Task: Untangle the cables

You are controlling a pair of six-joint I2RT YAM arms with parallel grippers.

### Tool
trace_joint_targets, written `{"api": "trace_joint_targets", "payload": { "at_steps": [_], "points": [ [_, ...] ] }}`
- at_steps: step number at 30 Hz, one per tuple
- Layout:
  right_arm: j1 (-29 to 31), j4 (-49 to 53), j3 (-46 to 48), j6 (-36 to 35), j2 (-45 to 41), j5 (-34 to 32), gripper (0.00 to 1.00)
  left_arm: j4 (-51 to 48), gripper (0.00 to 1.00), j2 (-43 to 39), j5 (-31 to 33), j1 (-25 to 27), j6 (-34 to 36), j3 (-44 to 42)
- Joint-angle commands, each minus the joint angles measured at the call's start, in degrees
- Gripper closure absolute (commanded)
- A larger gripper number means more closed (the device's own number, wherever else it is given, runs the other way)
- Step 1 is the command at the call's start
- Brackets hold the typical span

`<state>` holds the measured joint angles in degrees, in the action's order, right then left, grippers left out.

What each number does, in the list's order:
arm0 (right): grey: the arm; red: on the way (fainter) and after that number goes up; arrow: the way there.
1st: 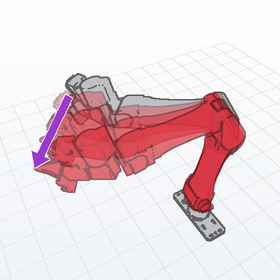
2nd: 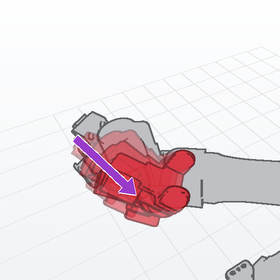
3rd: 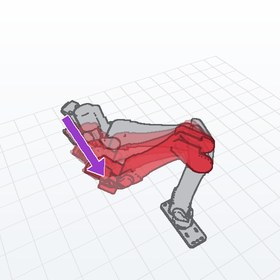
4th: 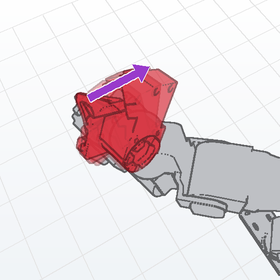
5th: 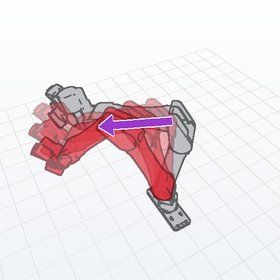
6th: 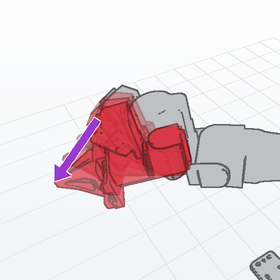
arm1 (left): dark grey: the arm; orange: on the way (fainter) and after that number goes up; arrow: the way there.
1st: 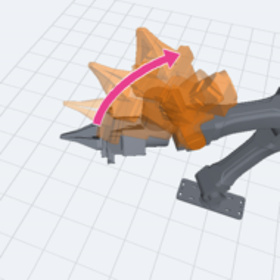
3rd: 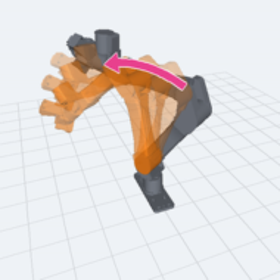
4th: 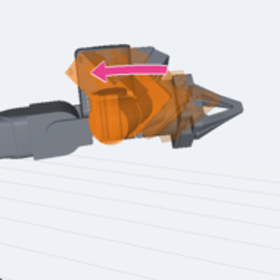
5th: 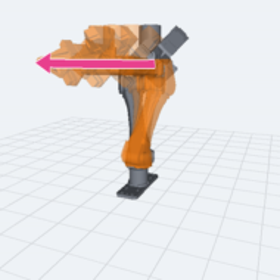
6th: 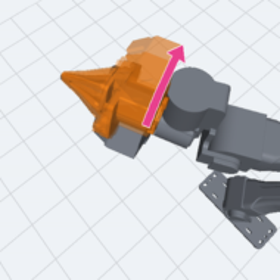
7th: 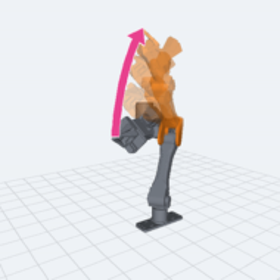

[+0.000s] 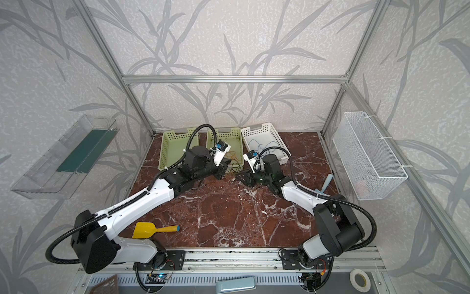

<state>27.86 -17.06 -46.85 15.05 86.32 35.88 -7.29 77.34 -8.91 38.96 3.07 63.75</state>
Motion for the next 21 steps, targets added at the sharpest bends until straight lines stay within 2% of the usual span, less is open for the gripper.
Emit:
{"api": "trace_joint_targets", "payload": {
  "at_steps": [1, 3, 9, 12, 21],
  "points": [
    [0.4, 1.63, -1.1, -0.36, -0.03, -2.17, 0.77, 0.07, 1.0, -2.37, 0.96, 0.17, 1.87, 3.02],
    [0.4, 3.0, -0.87, -1.59, -0.43, -3.2, 0.83, -0.68, 1.0, -3.15, 3.02, 0.16, 3.42, 3.81],
    [0.35, 11.56, -1.19, -7.7, -0.28, -5.43, 0.94, -3.67, 1.0, -4.55, 7.31, -1.05, 8.81, 8.88],
    [-0.31, 12.75, -0.32, -8.73, -0.52, -6.28, 0.97, -4.06, 1.0, -4.95, 8.18, -2.62, 10.78, 10.81],
    [-3.38, 15.52, 0.09, -9.81, -0.14, -5.94, 1.0, -2.02, 1.0, -6.35, 7.8, -11.75, 11.59, 14.07]
  ]
}}
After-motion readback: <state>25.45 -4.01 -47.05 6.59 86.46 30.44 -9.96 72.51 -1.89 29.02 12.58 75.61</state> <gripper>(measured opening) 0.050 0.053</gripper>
